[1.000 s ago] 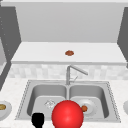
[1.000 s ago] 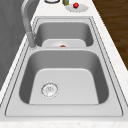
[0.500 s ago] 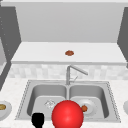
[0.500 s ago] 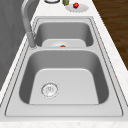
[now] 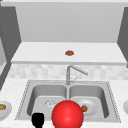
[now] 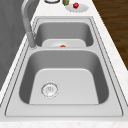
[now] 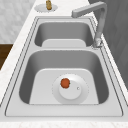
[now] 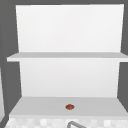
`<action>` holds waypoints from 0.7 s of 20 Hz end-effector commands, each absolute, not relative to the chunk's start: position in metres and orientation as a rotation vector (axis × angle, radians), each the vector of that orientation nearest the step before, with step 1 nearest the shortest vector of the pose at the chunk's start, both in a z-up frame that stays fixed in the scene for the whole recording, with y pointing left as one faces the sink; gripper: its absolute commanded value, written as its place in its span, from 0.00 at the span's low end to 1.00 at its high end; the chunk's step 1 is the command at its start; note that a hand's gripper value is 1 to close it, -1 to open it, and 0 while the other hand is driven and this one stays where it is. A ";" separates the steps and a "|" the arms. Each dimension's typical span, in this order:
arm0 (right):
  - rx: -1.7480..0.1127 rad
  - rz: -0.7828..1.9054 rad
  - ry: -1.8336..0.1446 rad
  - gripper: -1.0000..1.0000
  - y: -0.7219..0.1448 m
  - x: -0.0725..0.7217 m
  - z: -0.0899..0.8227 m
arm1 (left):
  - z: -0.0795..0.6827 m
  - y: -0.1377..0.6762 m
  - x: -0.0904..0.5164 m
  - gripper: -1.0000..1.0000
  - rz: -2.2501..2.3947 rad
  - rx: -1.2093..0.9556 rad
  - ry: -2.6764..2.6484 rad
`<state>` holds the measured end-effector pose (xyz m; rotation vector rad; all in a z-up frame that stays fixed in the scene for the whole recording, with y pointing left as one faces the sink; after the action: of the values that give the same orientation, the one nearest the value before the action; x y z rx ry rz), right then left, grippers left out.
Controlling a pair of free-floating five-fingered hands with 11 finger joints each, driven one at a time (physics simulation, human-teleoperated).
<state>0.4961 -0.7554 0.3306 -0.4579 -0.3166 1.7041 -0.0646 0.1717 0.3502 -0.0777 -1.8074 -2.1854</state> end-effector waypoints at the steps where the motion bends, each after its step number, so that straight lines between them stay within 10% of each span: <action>1: -0.460 1.685 -0.311 0.00 -0.768 0.491 0.355 | 0.350 0.172 -0.065 0.50 -2.185 -0.078 -1.807; 14: -0.412 1.664 -0.370 0.00 -0.819 0.451 0.385 | 0.350 0.172 -0.065 0.50 -2.185 -0.078 -1.807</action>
<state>0.4610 -0.8049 0.3801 -0.4270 -0.3558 1.6970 -0.0646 0.1717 0.3502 -0.0777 -1.8074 -2.1854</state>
